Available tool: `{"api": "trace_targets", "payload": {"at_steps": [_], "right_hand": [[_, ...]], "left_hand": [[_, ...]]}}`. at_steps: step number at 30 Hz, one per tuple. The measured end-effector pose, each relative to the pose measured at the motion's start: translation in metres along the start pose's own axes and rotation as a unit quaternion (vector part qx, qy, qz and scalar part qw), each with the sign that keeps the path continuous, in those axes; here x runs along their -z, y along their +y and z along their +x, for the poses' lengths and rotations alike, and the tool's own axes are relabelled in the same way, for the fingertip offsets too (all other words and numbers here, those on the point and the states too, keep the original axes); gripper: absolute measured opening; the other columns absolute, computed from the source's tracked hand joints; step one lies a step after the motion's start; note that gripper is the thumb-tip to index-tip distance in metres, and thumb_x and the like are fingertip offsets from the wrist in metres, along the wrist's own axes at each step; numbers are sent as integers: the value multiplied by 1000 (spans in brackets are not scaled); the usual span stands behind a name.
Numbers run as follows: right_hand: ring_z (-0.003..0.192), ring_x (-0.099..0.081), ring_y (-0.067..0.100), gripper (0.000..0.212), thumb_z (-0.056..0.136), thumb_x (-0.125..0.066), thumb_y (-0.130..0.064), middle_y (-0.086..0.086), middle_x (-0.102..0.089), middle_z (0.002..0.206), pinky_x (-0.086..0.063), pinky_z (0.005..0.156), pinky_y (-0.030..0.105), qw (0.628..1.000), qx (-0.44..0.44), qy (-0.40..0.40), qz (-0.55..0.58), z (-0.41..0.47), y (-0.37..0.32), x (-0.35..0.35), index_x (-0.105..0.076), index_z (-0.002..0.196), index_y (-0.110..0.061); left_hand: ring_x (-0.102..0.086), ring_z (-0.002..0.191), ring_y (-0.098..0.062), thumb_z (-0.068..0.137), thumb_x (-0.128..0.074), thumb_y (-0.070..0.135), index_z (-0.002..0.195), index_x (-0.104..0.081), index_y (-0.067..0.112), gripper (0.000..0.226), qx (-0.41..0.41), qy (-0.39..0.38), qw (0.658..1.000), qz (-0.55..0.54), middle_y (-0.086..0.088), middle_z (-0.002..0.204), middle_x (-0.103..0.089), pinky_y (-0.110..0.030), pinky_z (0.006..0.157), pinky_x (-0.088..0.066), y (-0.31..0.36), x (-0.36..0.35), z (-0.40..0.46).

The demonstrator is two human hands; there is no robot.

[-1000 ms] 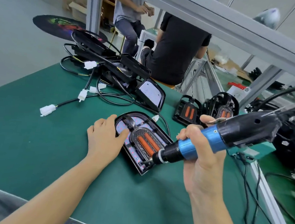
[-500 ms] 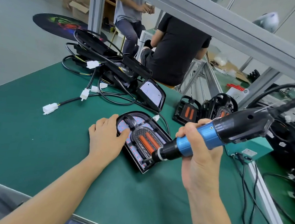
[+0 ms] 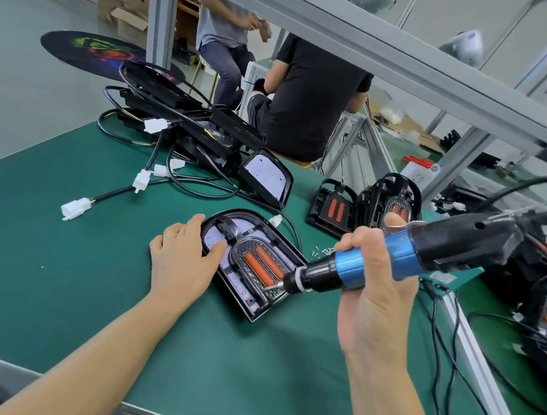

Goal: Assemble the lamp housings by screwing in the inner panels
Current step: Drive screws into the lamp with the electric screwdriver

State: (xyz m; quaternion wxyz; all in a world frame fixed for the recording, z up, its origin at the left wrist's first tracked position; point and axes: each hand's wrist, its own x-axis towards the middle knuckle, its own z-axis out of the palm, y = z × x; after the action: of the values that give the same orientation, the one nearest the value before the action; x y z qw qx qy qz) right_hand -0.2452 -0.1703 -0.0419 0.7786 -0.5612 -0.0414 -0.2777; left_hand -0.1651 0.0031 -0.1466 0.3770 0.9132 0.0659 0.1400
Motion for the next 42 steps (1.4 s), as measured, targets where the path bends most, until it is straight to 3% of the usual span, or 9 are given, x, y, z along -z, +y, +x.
{"api": "trace_targets", "payload": {"at_steps": [5, 9, 14, 18, 22, 26, 29, 31, 42], "right_hand": [[69, -54, 15, 37, 85, -68, -23, -7, -58, 71, -48, 76, 26, 995, 78, 68, -10, 10, -26, 25, -47, 116, -22], [61, -54, 14, 29, 83, -74, -24, -7, -56, 72, -49, 65, 26, 982, 112, 124, -89, 19, -51, 60, -51, 102, -25], [53, -54, 12, 28, 87, -73, -20, -5, -58, 63, -49, 53, 24, 968, 26, 174, -176, 28, -62, 118, -46, 97, -19], [48, -54, 17, 49, 82, -78, -25, 1, -58, 62, -47, 46, 27, 936, -104, 172, -288, 33, -58, 158, -48, 118, -11], [47, -55, 18, 70, 81, -79, -25, 10, -58, 75, -50, 47, 29, 874, -256, 165, -379, 36, -40, 179, -35, 134, -13], [48, -60, 22, 83, 80, -79, -30, 14, -55, 109, -53, 55, 34, 821, -336, 117, -447, 42, -17, 184, -26, 140, -10], [86, -65, 33, 89, 84, -73, -39, 14, -45, 136, -55, 79, 43, 768, -354, 70, -529, 50, -2, 182, -18, 146, -7], [108, -56, 32, 92, 85, -69, -46, 15, -42, 143, -44, 84, 35, 706, -355, 31, -612, 55, 5, 178, -15, 148, -4], [108, -61, 29, 48, 98, -44, -48, 9, -58, 120, -38, 70, 31, 427, -248, -52, -868, 68, 24, 172, -40, 127, -10]], "left_hand": [[-33, 131, -23, 92, -54, 41, 137, -43, 16, 52, -2, -9, 1000, 2, -9, 121, -57, -36, 106, -15, -1, 0, 1], [-35, 130, -26, 91, -56, 38, 136, -45, 15, 52, -1, -8, 1000, 3, -12, 113, -59, -39, 106, -16, 0, 0, 1], [-42, 122, -31, 89, -59, 36, 130, -50, 13, 47, -3, -17, 1000, 25, -15, 110, -61, -44, 103, -21, 0, 2, 2], [-41, 123, -32, 90, -57, 37, 131, -50, 13, 48, 2, -27, 999, 33, -15, 112, -61, -45, 105, -22, 0, 3, 3], [-42, 122, -32, 90, -57, 37, 131, -50, 14, 47, 0, -30, 999, 37, -16, 111, -61, -45, 105, -22, 0, 3, 2], [-39, 126, -32, 91, -57, 34, 132, -49, 13, 47, 0, -25, 999, 25, -19, 115, -59, -44, 106, -20, 2, 5, 0], [-39, 126, -32, 91, -56, 35, 133, -49, 13, 47, -2, -30, 999, 36, -18, 115, -60, -45, 106, -20, 2, 5, 0], [-38, 127, -32, 91, -56, 35, 134, -48, 13, 48, -2, -32, 999, 36, -18, 117, -59, -45, 106, -20, 2, 5, 1], [-41, 123, -33, 90, -58, 33, 129, -51, 15, 44, -1, -29, 999, 27, -14, 108, -61, -46, 105, -21, 0, 4, 1]]}}
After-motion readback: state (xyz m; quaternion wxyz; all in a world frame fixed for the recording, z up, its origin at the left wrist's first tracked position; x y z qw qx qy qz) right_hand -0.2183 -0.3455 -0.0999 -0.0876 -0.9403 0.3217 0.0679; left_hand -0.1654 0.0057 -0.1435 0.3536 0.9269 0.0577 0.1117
